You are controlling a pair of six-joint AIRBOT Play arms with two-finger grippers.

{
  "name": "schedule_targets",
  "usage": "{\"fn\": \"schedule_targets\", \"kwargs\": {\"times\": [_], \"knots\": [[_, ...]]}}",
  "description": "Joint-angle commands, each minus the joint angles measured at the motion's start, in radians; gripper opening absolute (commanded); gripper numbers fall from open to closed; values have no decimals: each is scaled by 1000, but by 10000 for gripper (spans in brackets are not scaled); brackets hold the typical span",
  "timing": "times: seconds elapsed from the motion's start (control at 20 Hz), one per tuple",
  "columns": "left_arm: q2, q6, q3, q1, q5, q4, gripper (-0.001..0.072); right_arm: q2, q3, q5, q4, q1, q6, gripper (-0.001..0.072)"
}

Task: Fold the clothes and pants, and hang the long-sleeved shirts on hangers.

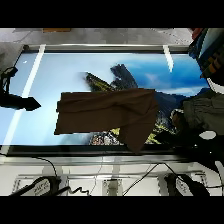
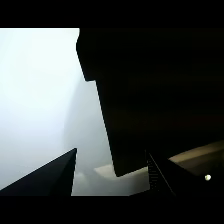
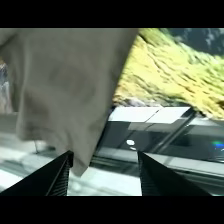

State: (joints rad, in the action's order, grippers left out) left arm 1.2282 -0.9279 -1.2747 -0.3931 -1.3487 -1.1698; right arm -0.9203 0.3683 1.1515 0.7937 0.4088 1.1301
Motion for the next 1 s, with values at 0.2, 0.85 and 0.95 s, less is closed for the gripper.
{"fn": "schedule_targets", "kwargs": {"times": [0.2,0.85,0.95], "knots": [[65,-73,1,1,-6,3,457,-220,-61,-161,-161,-50,-42,449],[-6,-49,472,-195,123,0,448,-273,-60,-412,-277,-229,-102,74],[-4,-43,537,-194,184,66,514,-273,-58,-412,-278,-229,-105,18]]}}
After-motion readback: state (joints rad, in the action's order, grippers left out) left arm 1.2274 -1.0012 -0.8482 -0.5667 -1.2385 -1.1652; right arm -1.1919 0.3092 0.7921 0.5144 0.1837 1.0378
